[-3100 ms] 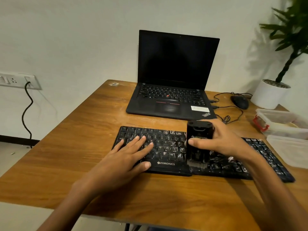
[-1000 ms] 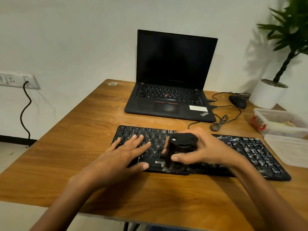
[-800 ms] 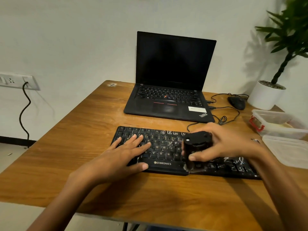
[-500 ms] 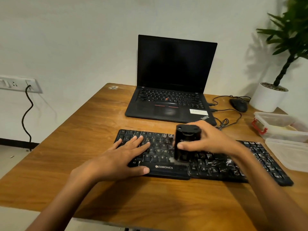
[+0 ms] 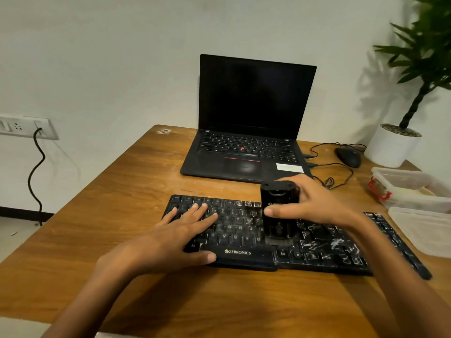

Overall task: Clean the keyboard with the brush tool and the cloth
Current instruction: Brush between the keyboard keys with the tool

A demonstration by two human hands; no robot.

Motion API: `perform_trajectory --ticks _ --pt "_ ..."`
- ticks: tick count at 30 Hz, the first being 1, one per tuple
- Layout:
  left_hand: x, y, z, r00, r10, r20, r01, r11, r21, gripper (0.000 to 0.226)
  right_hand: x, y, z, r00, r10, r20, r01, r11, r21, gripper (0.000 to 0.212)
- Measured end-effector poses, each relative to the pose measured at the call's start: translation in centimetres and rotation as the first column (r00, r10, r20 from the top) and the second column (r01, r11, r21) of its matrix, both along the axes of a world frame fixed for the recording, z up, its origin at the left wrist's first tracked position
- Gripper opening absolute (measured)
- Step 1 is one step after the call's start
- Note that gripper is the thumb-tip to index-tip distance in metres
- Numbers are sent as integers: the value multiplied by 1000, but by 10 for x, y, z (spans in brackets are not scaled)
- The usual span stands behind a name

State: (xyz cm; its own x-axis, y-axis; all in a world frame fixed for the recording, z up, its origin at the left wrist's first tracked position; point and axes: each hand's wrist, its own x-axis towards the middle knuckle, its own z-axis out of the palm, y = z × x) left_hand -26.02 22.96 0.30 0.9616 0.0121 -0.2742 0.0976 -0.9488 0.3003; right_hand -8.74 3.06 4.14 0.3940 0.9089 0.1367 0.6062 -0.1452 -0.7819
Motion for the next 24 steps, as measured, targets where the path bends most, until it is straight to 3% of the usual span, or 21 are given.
perform_trajectory --ticks 3,6,8,12,15,18,21,24 --pt "1 2 -4 1000 -1 22 2 1000 -19 76 -8 24 -9 999 37 -12 -36 998 46 40" --pt "0 2 -7 1000 -8 29 8 1000 -7 75 0 43 -12 999 -41 -11 42 995 92 25" --pt "0 3 -8 999 -14 32 14 1000 -12 76 5 46 -10 998 -68 0 67 990 127 28" --pt "2 4 -9 1000 -12 26 12 1000 -3 80 2 49 -11 999 22 34 -22 1000 -21 16" --pt "2 4 -10 999 -21 26 20 1000 11 85 6 52 -11 996 -42 79 38 998 49 23" --pt "2 6 -11 999 -20 45 19 1000 17 86 4 53 -13 999 -8 32 8 1000 5 19" --pt "2 6 -11 998 -9 55 8 1000 24 83 7 54 -12 990 -121 71 111 984 140 17" --pt "4 6 -11 997 -24 68 23 1000 16 89 -7 60 -11 1000 -10 28 5 985 175 27"
